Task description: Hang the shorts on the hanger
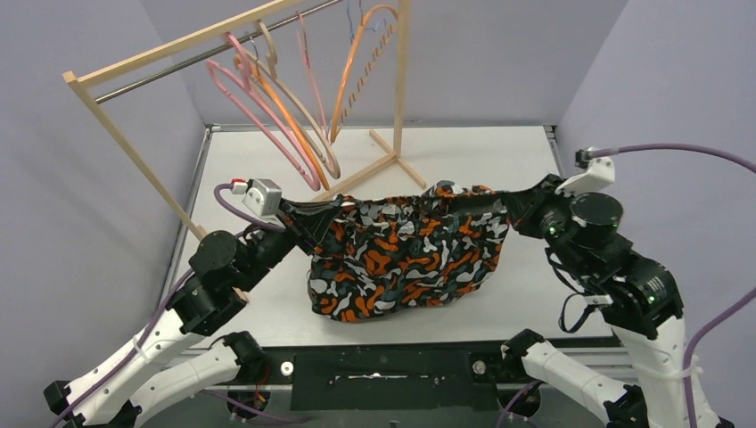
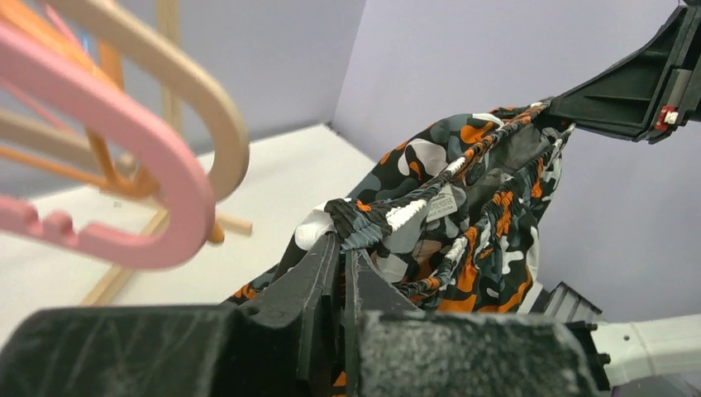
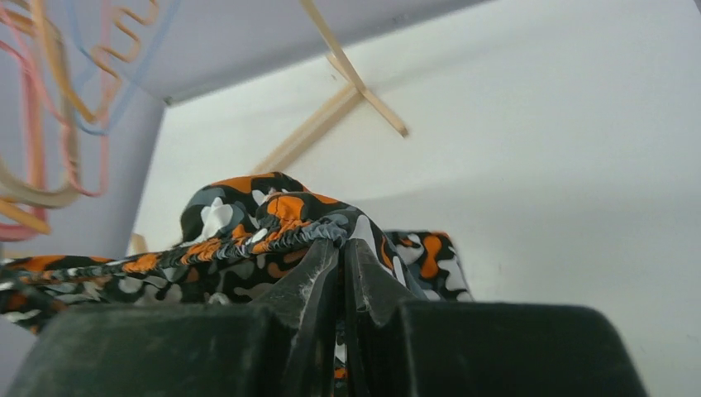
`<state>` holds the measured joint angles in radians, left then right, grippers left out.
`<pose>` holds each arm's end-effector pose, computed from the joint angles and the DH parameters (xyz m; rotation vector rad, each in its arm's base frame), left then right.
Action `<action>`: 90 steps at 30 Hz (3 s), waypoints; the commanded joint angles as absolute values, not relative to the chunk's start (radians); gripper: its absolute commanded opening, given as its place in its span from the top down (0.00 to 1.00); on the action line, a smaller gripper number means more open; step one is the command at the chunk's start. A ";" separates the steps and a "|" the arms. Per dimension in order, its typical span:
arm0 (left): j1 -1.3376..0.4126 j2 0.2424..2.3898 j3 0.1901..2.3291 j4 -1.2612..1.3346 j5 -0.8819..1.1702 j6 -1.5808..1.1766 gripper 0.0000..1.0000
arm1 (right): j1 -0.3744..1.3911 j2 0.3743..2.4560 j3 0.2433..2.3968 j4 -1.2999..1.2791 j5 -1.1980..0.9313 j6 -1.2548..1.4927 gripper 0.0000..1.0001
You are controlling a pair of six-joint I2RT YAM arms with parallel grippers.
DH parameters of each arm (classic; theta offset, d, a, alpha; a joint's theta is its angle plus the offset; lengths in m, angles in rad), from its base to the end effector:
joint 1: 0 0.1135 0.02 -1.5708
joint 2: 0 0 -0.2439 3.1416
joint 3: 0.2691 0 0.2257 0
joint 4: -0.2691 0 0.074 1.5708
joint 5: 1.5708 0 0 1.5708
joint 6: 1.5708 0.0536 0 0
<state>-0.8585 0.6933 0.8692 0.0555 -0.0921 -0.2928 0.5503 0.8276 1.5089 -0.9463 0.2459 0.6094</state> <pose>0.1084 -0.1180 0.3957 0.3117 1.3634 -0.9060 0.0987 0.0452 0.4437 0.2307 1.8539 0.5871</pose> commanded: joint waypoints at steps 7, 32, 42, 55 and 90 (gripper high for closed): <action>-0.856 0.586 0.694 -0.117 -0.209 -0.441 1.00 | 0.543 0.878 1.263 -1.006 0.287 0.606 1.00; -0.857 0.658 0.718 -0.110 -0.090 -0.389 1.00 | 0.560 0.923 1.158 -0.746 -0.210 0.128 0.41; -0.857 0.655 0.710 -0.074 -0.094 -0.368 1.00 | 0.608 1.040 1.030 -0.471 -0.348 -0.233 0.32; -0.855 0.643 0.706 -0.091 -0.082 -0.362 1.00 | 0.482 1.369 1.164 -0.486 -0.668 -0.384 0.26; -0.855 0.632 0.771 -0.216 -0.219 -0.293 1.00 | 0.459 1.485 1.109 -0.613 -0.212 0.154 0.56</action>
